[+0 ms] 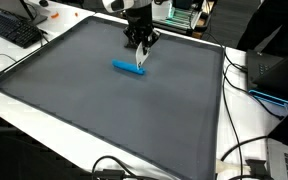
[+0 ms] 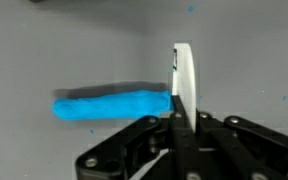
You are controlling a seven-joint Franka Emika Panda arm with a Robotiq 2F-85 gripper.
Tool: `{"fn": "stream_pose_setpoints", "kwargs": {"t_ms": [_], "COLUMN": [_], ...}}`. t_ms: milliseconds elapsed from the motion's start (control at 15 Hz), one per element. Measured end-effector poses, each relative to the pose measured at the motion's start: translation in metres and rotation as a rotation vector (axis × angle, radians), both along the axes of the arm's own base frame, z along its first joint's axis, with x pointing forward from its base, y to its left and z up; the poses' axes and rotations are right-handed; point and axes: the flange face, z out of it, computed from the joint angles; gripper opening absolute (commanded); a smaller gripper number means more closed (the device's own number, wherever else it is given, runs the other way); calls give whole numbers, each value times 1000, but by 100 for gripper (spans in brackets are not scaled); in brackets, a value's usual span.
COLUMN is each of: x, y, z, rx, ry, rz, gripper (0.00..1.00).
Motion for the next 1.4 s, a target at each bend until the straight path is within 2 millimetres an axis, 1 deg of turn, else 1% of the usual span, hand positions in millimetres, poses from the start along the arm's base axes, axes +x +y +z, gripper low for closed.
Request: {"fn": "stream_pose_setpoints", "kwargs": {"t_ms": [400, 667, 933, 1400], "x": [15, 22, 25, 21], "y": [1, 0, 1, 5], "z": [-22, -26, -29, -38], "rx": [-41, -52, -59, -81], "ry": [-23, -36, -60, -102], "rz": [47, 60, 75, 119], "gripper": [1, 1, 1, 1]}}
